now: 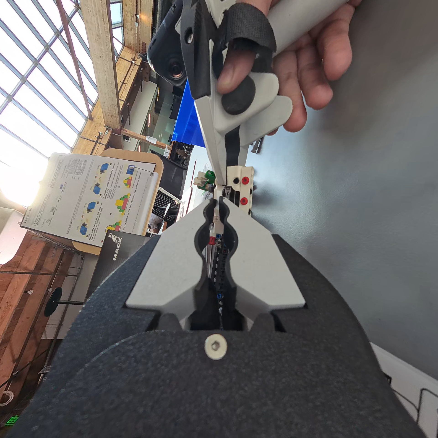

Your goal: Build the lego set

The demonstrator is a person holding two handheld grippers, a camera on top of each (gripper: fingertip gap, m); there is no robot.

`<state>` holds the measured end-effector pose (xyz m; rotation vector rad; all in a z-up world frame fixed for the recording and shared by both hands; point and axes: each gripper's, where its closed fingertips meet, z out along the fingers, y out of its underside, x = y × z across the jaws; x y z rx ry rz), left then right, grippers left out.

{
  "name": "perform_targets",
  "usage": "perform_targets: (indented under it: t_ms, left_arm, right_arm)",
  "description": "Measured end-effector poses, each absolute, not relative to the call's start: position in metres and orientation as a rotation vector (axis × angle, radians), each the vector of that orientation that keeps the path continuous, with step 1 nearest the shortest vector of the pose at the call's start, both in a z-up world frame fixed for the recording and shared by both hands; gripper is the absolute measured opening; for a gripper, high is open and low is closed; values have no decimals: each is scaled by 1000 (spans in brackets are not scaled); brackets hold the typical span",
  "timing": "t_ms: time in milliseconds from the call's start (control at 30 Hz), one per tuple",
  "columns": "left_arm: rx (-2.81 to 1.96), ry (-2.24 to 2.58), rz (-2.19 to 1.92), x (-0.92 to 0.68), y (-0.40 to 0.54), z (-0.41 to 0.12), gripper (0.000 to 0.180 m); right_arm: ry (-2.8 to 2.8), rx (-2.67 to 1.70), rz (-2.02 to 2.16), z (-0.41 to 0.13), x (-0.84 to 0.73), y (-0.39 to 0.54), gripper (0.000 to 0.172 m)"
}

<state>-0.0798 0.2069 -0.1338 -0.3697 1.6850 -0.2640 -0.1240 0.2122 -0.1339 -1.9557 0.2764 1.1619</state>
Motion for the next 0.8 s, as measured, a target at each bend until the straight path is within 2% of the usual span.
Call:
perform_targets:
  t_ms: [733, 800]
  left_arm:
    - [-389, 1688, -278, -80, 208, -133, 2]
    - [-393, 1670, -275, -79, 209, -131, 19]
  right_arm:
    - [276, -1962, 1159, -134, -123, 213, 11]
    - [279, -1976, 1143, -136, -122, 213, 11]
